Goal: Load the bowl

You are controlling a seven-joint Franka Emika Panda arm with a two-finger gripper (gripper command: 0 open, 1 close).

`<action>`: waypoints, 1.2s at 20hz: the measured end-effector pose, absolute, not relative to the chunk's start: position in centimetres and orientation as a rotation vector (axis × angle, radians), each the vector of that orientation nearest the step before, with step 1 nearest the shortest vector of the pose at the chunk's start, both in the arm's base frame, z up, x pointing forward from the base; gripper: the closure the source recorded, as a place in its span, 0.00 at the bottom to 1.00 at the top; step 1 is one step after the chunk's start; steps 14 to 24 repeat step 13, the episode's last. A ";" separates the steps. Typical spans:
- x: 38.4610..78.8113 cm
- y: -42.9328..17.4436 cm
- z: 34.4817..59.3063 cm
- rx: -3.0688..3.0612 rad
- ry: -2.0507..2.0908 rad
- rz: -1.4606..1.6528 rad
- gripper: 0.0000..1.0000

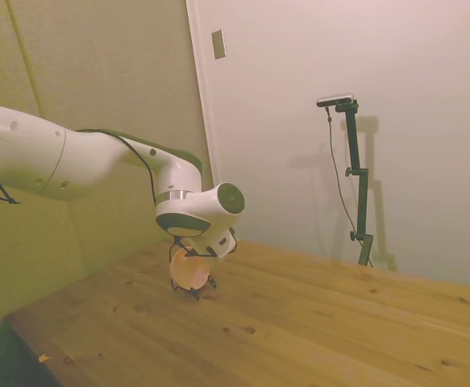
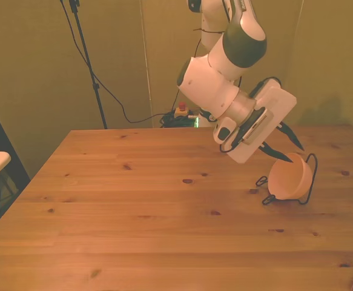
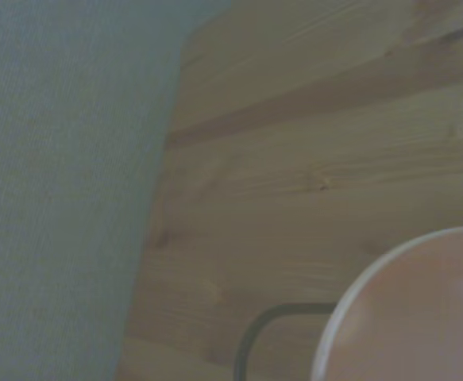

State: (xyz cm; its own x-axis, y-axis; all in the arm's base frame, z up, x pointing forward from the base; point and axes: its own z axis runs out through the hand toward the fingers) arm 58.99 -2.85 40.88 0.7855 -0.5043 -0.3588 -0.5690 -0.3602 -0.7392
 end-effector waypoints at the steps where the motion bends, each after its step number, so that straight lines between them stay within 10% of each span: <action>1: 58.6 -3.5 41.3 -2.023 0.805 0.077 0.00; 13: 50.0 -8.0 43.4 -2.241 0.837 0.049 0.00; 24: 50.0 -8.0 43.4 -2.241 0.837 0.049 0.00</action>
